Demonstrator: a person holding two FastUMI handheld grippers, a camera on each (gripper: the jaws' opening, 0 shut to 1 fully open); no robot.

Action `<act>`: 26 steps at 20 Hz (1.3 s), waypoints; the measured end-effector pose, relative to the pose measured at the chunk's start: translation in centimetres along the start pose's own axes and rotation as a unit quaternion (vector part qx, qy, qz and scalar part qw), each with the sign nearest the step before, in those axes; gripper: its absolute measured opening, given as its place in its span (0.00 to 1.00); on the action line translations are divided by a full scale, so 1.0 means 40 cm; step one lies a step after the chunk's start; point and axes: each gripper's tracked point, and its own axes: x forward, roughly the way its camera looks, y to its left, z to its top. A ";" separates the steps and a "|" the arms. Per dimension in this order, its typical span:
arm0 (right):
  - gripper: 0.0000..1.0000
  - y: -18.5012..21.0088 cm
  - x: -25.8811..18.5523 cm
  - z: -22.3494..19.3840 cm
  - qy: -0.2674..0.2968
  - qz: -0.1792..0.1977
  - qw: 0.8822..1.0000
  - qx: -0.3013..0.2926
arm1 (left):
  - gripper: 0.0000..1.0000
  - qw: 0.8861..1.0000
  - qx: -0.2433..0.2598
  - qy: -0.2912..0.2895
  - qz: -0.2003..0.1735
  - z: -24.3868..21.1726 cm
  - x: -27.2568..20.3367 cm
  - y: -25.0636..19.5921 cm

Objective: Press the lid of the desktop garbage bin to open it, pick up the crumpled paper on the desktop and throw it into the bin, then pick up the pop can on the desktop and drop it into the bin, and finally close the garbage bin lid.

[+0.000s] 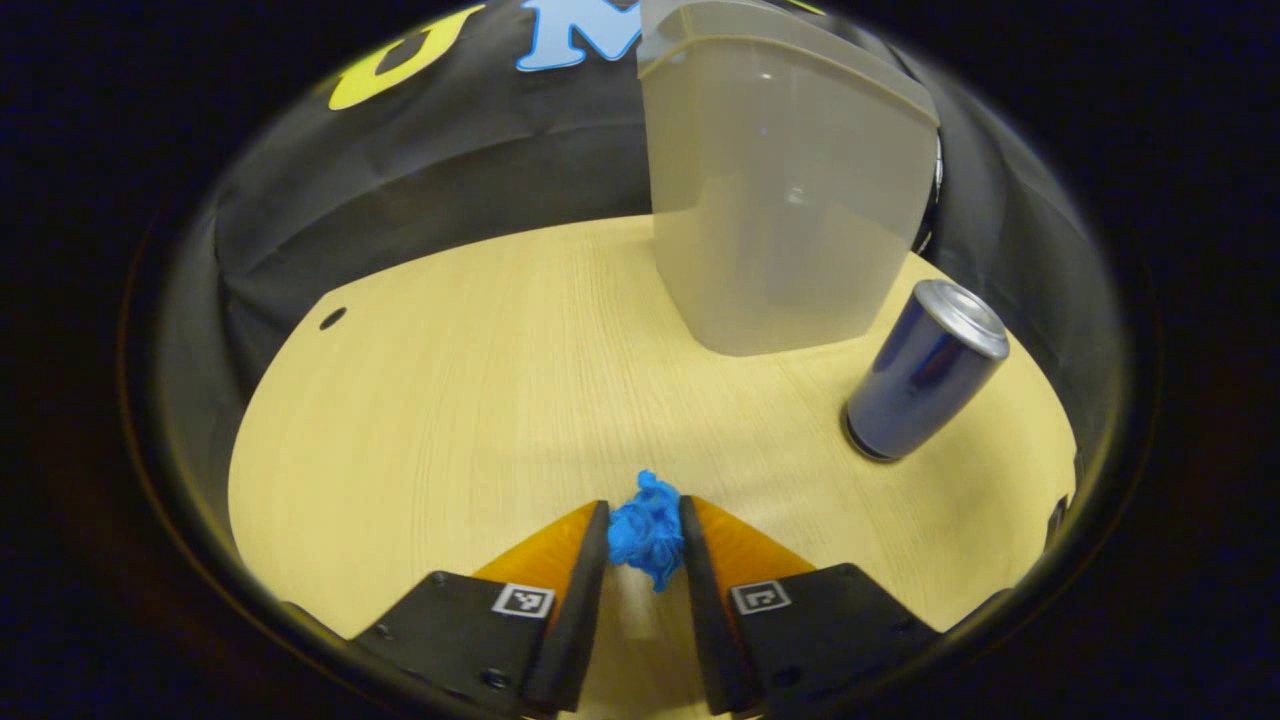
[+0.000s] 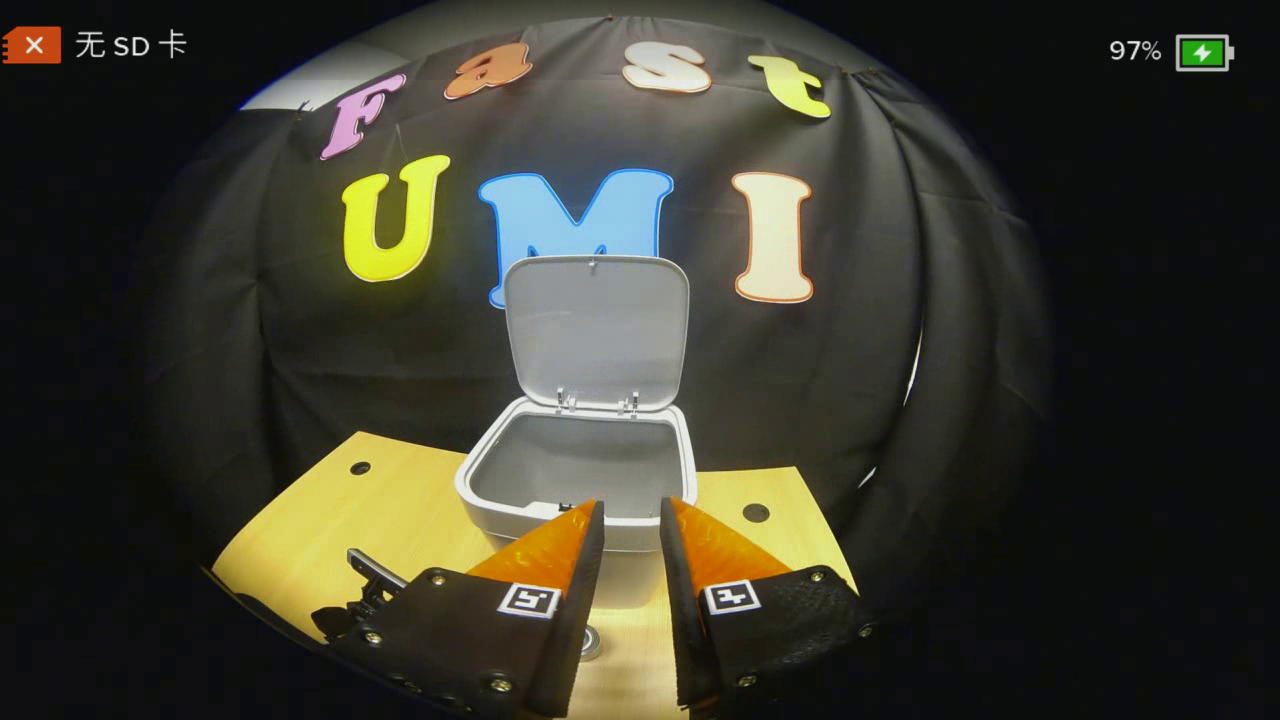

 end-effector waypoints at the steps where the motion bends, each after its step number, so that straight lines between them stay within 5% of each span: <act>1: 0.38 0.000 -0.001 -0.001 0.000 0.000 1.000 -0.001 | 0.46 1.000 -0.002 0.001 -0.001 0.000 -0.004 -0.004; 7: 0.38 -0.004 -0.005 0.002 -0.007 0.002 1.000 0.001 | 0.47 0.999 -0.001 -0.049 0.015 0.100 -0.077 0.007; 12: 0.38 0.000 -0.015 -0.002 -0.014 0.007 1.000 0.002 | 0.46 0.992 0.051 -0.109 0.025 0.219 -0.150 -0.005; 25: 0.38 -0.072 -0.080 -0.050 -0.019 -0.009 0.998 0.052 | 0.41 0.969 0.039 -0.244 0.011 0.641 -0.358 -0.063; 26: 0.38 -0.085 -0.085 -0.056 -0.019 -0.013 0.998 0.058 | 0.47 0.968 0.035 -0.249 0.006 0.669 -0.363 -0.076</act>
